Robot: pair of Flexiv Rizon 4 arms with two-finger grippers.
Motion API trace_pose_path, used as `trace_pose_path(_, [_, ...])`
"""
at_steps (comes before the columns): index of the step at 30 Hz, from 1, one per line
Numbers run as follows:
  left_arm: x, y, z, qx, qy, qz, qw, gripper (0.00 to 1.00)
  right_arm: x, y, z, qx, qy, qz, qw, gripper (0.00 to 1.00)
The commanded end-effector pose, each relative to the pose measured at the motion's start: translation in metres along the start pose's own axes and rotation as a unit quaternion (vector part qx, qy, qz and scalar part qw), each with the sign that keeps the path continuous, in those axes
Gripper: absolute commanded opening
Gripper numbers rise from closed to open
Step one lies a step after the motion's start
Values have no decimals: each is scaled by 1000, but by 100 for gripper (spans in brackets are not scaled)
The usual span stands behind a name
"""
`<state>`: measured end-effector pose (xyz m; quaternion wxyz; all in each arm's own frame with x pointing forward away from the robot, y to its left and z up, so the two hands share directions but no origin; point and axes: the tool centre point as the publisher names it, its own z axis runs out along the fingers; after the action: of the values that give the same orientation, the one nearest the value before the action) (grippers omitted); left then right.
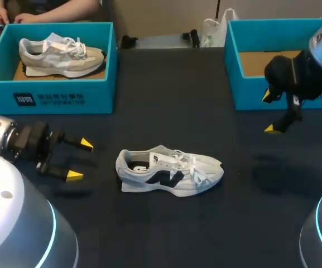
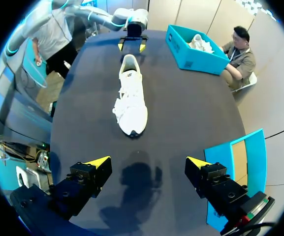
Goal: Take the shoe out of the shoebox, open the shoe tongue, remove and reinsert the insole, then place the shoe into the shoebox
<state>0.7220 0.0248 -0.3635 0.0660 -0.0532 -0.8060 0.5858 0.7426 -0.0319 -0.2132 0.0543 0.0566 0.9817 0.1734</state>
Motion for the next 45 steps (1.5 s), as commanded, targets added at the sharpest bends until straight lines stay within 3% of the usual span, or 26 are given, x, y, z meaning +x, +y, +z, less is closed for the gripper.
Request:
trace_pose_path(1, [4,5,12,9,-30,2,1000,100,0,0,1,0,-1,0,1000,100])
trace_pose_path(10, [2,17,35,23,-69,-15,997,100,0,0,1,0,-1,0,1000,100])
trace_pose_path(30, [-11,36,62,30,-68,-51,996,100,0,0,1,0,-1,0,1000,100])
trace_pose_path(37, [-20,33,73,39,-75,-72,994,100,0,0,1,0,-1,0,1000,100])
trace_pose_path(45, [-17,32,83,36,-67,-77,994,100,0,0,1,0,-1,0,1000,100])
